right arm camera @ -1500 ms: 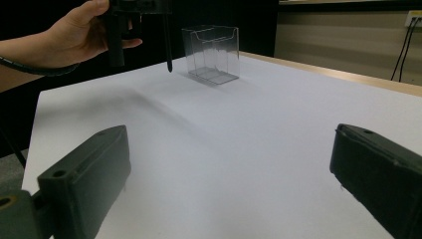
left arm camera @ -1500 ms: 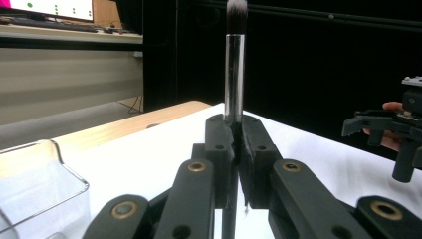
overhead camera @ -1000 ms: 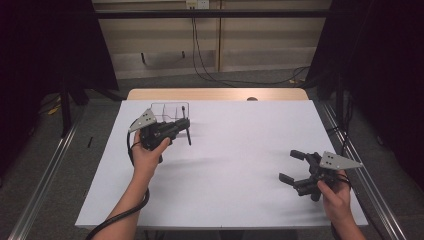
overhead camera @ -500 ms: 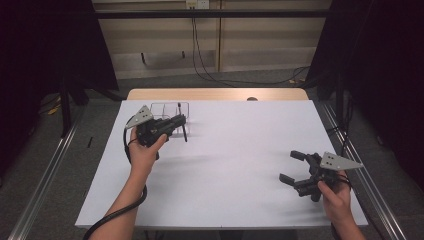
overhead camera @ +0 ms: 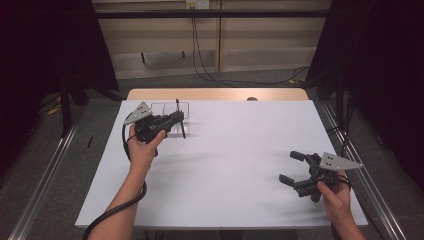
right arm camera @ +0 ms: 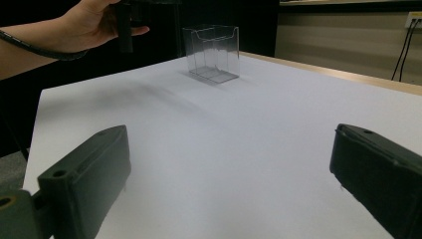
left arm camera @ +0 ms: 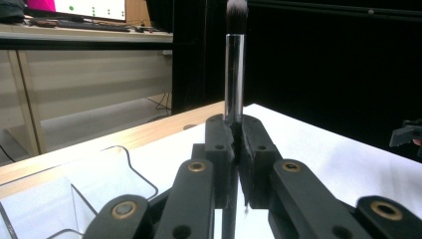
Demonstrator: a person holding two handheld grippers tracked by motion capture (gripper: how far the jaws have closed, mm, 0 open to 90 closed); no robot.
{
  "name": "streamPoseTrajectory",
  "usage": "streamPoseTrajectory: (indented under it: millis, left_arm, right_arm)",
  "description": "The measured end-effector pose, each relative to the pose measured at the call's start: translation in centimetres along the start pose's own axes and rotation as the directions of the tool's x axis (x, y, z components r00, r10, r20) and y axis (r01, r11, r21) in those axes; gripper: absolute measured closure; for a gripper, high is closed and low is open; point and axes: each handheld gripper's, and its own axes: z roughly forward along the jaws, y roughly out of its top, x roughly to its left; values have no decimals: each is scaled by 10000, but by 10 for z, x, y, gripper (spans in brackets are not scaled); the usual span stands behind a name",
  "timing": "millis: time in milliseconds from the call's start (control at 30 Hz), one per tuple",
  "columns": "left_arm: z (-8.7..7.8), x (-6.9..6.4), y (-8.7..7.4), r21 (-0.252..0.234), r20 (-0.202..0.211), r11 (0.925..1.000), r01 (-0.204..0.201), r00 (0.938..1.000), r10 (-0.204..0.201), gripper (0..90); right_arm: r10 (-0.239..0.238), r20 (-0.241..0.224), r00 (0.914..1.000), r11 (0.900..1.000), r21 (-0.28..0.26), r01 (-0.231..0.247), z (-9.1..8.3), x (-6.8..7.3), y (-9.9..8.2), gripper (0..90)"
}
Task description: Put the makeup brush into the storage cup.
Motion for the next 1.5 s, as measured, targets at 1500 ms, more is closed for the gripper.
streamPoseTrajectory:
  millis: [1500]
  left_arm:
    - [4, 21, 24, 100, -730, 9997, -201, 9971, 208, 839]
  right_arm:
    - [-81, -70, 9999, 9999, -66, 80, -1, 0, 1, 21]
